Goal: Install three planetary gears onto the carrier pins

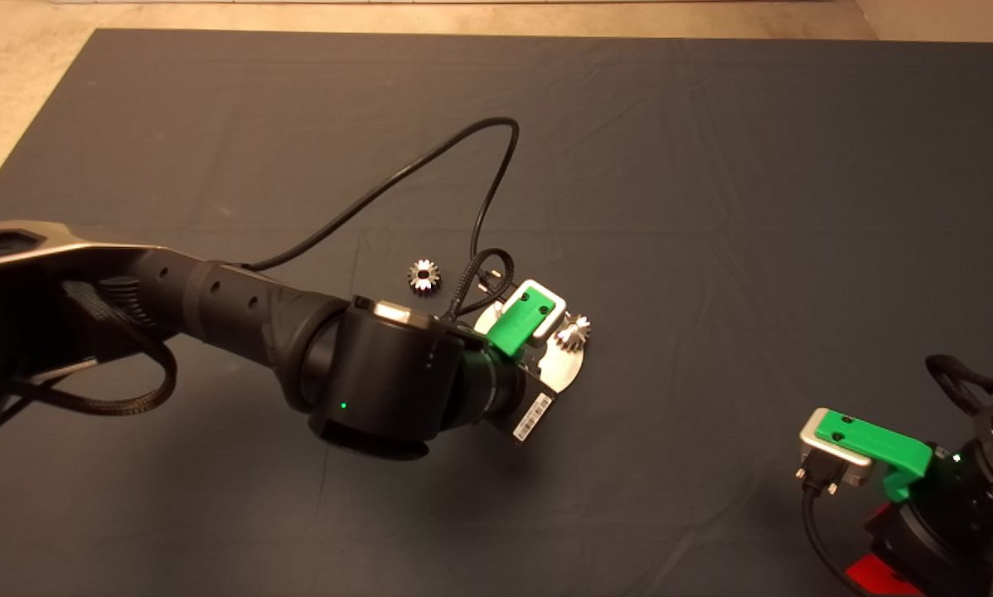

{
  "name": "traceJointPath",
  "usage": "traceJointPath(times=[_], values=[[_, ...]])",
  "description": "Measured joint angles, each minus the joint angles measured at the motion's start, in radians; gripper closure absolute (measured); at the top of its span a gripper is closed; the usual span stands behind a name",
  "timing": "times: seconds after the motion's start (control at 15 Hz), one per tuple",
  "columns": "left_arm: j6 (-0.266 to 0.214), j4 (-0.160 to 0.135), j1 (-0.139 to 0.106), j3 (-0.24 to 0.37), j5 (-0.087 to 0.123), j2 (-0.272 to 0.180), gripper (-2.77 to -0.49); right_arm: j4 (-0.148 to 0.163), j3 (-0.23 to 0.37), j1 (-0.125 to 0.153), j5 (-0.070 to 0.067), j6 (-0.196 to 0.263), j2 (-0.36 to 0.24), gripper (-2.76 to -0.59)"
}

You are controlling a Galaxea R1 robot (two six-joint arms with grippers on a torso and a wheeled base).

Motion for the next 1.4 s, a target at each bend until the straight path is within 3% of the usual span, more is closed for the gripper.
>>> traceJointPath(times=[0.4, 0.8, 1.4], values=[[0.018, 0.0, 0.001, -0.026, 0.0, 0.003, -0.7, 0.0, 0.0, 0.0, 0.0, 0.0, -0.009, -1.44], [0.046, 0.001, 0.02, -0.056, 0.0, 0.005, -0.7, 0.0, 0.0, 0.0, 0.0, 0.0, -0.011, -1.44], [0.06, 0.039, 0.061, -0.084, 0.0, 0.005, -0.7, 0.0, 0.0, 0.0, 0.001, 0.0, -0.013, -1.44]])
